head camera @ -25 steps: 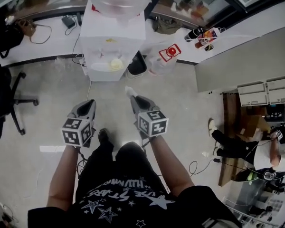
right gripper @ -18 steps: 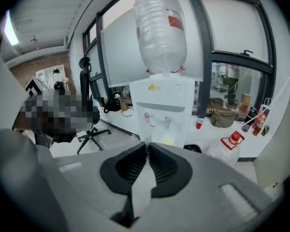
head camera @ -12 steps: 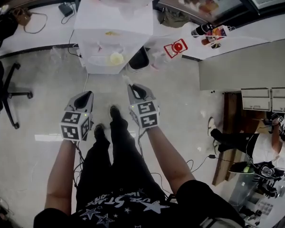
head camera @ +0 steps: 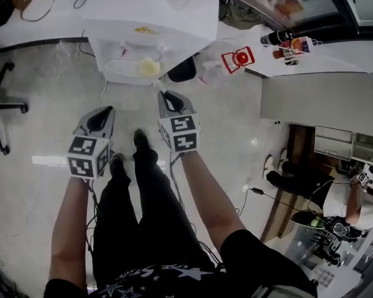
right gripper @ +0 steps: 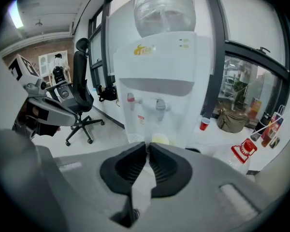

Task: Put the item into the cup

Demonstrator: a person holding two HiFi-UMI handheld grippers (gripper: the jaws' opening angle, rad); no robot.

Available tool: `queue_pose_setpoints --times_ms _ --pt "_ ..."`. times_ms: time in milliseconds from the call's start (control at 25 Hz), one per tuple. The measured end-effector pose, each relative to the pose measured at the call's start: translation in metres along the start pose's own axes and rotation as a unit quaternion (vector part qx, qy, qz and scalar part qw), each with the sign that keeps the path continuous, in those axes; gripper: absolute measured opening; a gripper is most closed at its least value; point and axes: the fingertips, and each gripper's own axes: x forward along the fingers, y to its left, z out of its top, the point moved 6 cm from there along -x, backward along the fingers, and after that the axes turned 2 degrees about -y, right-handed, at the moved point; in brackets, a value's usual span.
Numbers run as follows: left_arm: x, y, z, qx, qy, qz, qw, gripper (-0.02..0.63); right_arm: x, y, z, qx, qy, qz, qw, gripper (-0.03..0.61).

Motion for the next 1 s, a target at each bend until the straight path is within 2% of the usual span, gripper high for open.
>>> queue_pose_setpoints --times_ms 200,400,560,720,880,1000 --pt "0.023 0.005 -0.010 -0.022 0.010 0.009 0.9997 0.005 0.027 -0.010 -0.006 -0.026 0.013 0.006 1.000 0.020" --pt "0.040 0.005 -0.006 -0.029 0.009 0.014 0.9994 0.005 0.048 -0.011 -0.004 -0.078 0.018 0.009 0.997 0.020" --pt "0.049 0.008 -0.004 -0.022 0.007 0.012 0.9996 0.004 0.065 -0.014 -0.004 -0.102 0.025 0.005 0.994 0.020" --pt "0.055 0.021 -0.005 -0.029 0.001 0.017 0.9994 0.003 0.080 -0.016 0.000 -0.151 0.034 -0.015 0.988 0.020" --pt "0.063 0.027 -0.011 -0.036 0.005 0.024 0.9991 0.005 0.093 -0.014 -0.004 -0.217 0.047 -0.020 0.975 0.020" --pt "0.067 0.029 -0.013 -0.044 0.002 0.026 0.9987 0.005 0.104 -0.014 -0.006 -0.233 0.058 -0.020 0.971 0.020"
